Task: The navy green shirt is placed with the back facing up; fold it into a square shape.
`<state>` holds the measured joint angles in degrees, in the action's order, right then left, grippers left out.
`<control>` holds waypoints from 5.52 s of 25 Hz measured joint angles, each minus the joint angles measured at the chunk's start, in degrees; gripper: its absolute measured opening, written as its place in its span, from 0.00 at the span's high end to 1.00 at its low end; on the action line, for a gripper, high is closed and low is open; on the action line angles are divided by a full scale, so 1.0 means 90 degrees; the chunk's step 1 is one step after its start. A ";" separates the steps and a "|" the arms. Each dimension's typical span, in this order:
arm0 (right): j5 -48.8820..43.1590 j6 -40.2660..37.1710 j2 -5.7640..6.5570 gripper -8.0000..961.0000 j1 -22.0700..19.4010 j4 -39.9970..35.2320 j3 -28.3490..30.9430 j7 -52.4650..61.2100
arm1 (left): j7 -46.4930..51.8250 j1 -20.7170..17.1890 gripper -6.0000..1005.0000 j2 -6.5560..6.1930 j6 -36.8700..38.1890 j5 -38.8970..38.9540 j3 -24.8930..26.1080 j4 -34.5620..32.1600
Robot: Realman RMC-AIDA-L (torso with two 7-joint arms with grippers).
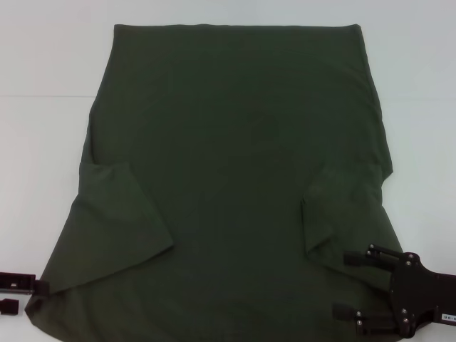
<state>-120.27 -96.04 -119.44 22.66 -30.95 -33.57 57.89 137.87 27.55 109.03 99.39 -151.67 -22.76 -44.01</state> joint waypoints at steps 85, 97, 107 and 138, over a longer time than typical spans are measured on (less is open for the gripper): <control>0.0024 0.0127 -0.0010 0.02 0.0079 0.0030 0.0000 0.0052 | 0.0001 0.0170 0.12 -0.0004 -0.0533 -0.0160 -0.0313 0.0269; 0.0024 0.0112 -0.0010 0.02 0.0079 0.0036 0.0000 0.0052 | 0.0286 0.0195 0.12 0.0013 -0.0540 -0.0159 -0.0395 0.0293; 0.0024 0.0100 -0.0010 0.02 0.0069 0.0050 0.0000 0.0052 | 0.0374 0.0234 0.12 0.0074 -0.0529 -0.0159 -0.0408 0.0291; 0.0028 -0.0117 -0.0010 0.02 0.0058 -0.0004 0.0121 0.0072 | 0.0514 0.0639 0.32 0.0325 -0.0572 -0.0155 -0.0732 0.0273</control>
<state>-120.02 -97.10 -119.53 23.19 -30.99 -32.48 58.54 142.49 33.30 111.95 94.25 -153.06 -29.35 -41.56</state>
